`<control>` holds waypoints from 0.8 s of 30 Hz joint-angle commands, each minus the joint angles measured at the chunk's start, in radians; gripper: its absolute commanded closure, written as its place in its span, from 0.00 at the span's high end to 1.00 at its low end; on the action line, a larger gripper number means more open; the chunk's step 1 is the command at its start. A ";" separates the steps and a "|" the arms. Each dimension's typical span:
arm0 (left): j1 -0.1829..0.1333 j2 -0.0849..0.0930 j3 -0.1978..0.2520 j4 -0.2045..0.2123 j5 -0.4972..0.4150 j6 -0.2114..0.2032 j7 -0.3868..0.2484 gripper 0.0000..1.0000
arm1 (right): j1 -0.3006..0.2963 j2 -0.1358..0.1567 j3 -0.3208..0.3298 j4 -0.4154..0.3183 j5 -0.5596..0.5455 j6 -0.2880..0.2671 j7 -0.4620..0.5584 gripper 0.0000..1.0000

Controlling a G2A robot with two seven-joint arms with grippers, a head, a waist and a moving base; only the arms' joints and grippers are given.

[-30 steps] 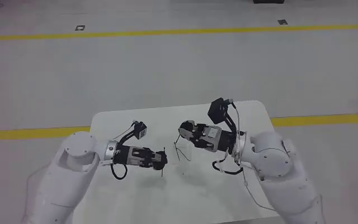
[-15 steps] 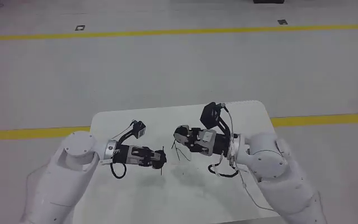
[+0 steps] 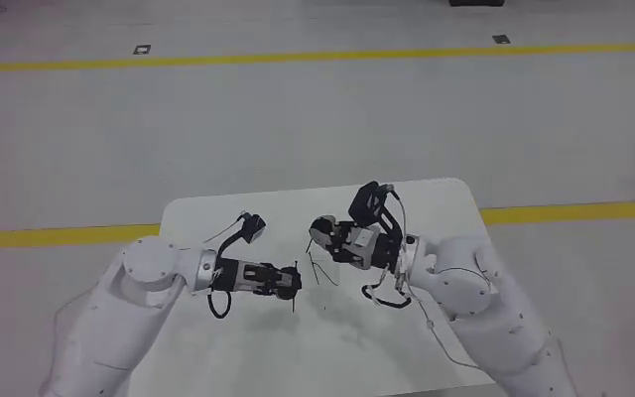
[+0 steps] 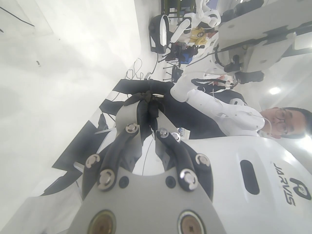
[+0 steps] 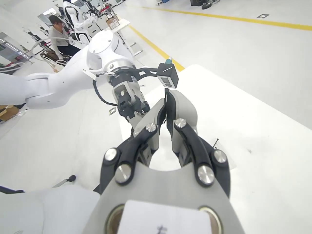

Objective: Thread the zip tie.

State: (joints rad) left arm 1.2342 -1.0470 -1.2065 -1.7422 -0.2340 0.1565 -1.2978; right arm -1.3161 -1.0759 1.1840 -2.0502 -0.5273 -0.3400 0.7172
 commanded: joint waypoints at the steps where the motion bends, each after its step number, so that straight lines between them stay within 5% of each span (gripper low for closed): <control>1: -0.005 0.002 0.006 0.003 -0.003 0.001 0.008 0.00 | 0.005 0.006 -0.014 0.002 -0.002 0.000 -0.017 0.00; 12: -0.010 0.003 0.009 0.006 -0.005 0.005 0.016 0.00 | 0.003 0.006 -0.017 0.003 -0.015 0.000 -0.024 0.00; 24: -0.010 0.003 0.009 0.006 -0.005 0.005 0.016 0.00 | 0.080 0.034 -0.141 0.039 -0.102 0.000 -0.117 0.00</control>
State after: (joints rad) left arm 1.2239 -1.0437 -1.1972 -1.7358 -0.2387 0.1620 -1.2817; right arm -1.2449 -1.0464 1.0549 -2.0152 -0.6278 -0.3400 0.6102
